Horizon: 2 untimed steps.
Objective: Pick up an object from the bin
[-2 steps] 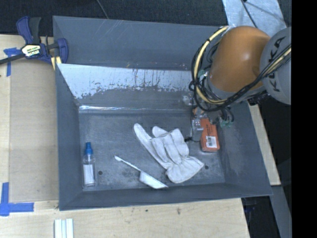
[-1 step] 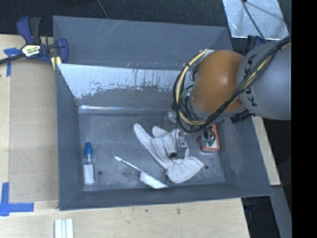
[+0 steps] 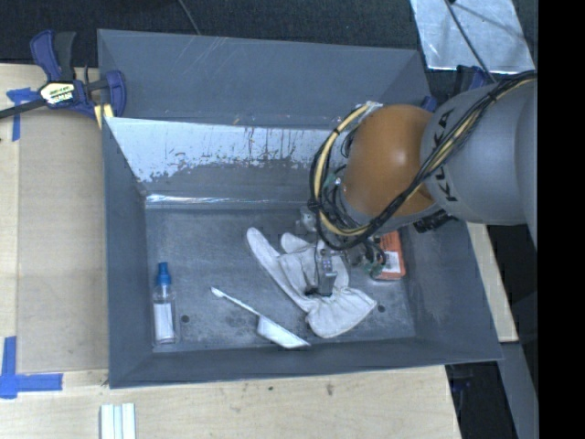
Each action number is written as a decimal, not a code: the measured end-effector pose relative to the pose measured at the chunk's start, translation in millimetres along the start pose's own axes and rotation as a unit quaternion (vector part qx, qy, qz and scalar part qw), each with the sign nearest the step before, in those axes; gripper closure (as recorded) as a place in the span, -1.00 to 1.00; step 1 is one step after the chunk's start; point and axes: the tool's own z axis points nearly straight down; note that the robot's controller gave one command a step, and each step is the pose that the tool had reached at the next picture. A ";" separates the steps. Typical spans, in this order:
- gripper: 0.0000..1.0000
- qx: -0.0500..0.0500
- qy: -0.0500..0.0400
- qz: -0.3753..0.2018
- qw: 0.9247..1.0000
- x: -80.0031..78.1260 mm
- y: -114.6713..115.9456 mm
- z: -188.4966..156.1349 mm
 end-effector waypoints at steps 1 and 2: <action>1.00 0.000 -0.004 -0.047 0.999 -11.2 5.8 21.6; 1.00 0.000 -0.004 -0.047 0.999 -11.2 5.8 21.6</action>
Offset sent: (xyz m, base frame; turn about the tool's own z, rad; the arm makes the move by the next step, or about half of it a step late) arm 0.0000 0.0000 0.0000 0.0000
